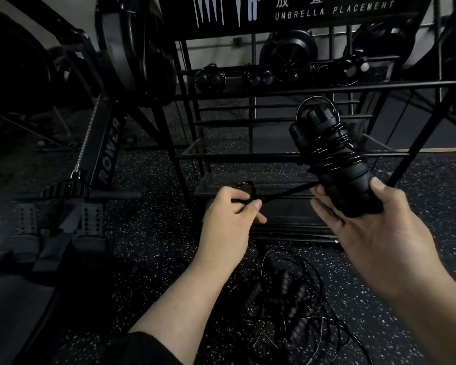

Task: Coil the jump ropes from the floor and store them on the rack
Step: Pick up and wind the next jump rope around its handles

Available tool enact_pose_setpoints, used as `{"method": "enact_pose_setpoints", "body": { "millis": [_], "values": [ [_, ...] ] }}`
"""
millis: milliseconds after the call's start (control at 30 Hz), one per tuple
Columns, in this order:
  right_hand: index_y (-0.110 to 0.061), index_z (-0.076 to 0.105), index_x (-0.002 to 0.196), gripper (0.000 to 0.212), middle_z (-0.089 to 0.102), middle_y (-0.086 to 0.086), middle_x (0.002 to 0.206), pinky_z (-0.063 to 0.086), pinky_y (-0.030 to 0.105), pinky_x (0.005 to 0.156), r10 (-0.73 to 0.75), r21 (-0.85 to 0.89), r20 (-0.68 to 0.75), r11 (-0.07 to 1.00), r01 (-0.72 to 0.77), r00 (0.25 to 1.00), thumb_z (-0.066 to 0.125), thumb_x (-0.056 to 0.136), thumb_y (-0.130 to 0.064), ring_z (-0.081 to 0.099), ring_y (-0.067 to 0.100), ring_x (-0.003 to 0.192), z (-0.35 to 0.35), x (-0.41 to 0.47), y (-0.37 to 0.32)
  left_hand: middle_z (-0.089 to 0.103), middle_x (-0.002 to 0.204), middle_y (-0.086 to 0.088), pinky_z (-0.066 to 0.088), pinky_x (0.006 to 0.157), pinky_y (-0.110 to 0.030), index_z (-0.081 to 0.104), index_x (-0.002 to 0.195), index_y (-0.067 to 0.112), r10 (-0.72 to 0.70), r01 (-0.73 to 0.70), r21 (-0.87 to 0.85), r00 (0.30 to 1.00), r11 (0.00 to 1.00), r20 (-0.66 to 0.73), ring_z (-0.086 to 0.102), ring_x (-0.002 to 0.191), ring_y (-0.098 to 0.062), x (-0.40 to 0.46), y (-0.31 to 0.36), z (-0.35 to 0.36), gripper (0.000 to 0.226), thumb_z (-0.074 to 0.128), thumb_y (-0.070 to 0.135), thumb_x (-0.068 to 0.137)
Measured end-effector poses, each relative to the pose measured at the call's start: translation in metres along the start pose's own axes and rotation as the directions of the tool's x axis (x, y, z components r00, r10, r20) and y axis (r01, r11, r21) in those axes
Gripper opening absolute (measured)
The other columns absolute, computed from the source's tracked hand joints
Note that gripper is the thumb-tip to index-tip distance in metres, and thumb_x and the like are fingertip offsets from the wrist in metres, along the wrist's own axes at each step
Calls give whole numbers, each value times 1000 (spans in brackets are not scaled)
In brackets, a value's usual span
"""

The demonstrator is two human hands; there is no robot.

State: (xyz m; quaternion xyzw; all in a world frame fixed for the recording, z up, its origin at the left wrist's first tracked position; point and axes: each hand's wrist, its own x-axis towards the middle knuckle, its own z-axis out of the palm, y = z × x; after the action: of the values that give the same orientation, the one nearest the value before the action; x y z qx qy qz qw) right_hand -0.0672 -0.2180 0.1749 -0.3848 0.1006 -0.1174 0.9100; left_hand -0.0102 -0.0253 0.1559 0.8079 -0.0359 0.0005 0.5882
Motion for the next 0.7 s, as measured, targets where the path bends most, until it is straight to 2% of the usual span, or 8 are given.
{"method": "enact_pose_setpoints", "body": {
  "millis": [133, 267, 333, 400, 467, 567, 700],
  "values": [
    [-6, 54, 136, 37, 70, 20, 125, 56, 43, 96, -38, 33, -45, 999, 40, 998, 42, 108, -26, 69, 32, 117, 0, 0, -2, 75, 76, 13, 33, 44, -24, 63, 92, 23, 112, -111, 136, 994, 984, -2, 38, 41, -5, -6, 6, 1, 10, 66, 29, 98],
    [-6, 57, 131, 36, 71, 22, 122, 58, 45, 93, -32, 21, -32, 999, 33, 999, 40, 108, -29, 69, 33, 117, 1, 1, -3, 74, 75, 9, 28, 39, -20, 66, 85, 21, 103, -108, 198, 994, 974, 38, 36, 37, -6, -9, 4, 1, 14, 66, 26, 98],
    [-6, 57, 134, 40, 71, 21, 124, 58, 45, 93, 2, -15, -5, 1000, -2, 1000, 38, 108, -30, 69, 32, 117, 1, 1, 0, 74, 73, 7, 30, 41, -15, 71, 88, 22, 75, -82, 234, 996, 969, 41, 43, 39, -5, -7, 1, 0, 10, 67, 25, 97],
    [-7, 58, 134, 41, 71, 19, 125, 58, 46, 92, 33, -46, 18, 998, -32, 999, 36, 108, -29, 68, 32, 118, 2, -1, 4, 73, 74, 7, 36, 45, -14, 74, 92, 23, 33, -51, 305, 998, 951, 62, 54, 46, -1, -4, -1, -1, 9, 67, 26, 97],
    [-7, 59, 133, 38, 70, 17, 127, 57, 48, 94, 50, -70, 42, 996, -47, 998, 37, 107, -25, 68, 33, 118, 4, -3, 9, 72, 80, 8, 42, 47, -19, 72, 94, 24, -16, -26, 368, 994, 929, 110, 58, 52, 0, -4, -2, -1, 10, 63, 25, 100],
    [-10, 62, 129, 31, 72, 11, 125, 56, 42, 97, 19, -215, 48, 977, -8, 999, 42, 106, -16, 69, 30, 117, 8, -8, 14, 70, 87, 11, 54, 74, -27, 67, 95, 25, 5, -59, 366, 989, 929, 147, 67, 78, -5, -6, -3, 4, 13, 57, 22, 102],
    [-13, 70, 120, 23, 78, 4, 112, 54, 41, 100, -29, -349, -100, 937, -8, 995, 53, 104, -16, 72, 23, 110, 6, -6, 17, 69, 99, 13, 51, 86, -25, 62, 98, 27, 88, -123, 297, 988, 947, 126, 63, 96, -3, -10, -1, 7, 13, 52, 25, 105]
  ]
}}
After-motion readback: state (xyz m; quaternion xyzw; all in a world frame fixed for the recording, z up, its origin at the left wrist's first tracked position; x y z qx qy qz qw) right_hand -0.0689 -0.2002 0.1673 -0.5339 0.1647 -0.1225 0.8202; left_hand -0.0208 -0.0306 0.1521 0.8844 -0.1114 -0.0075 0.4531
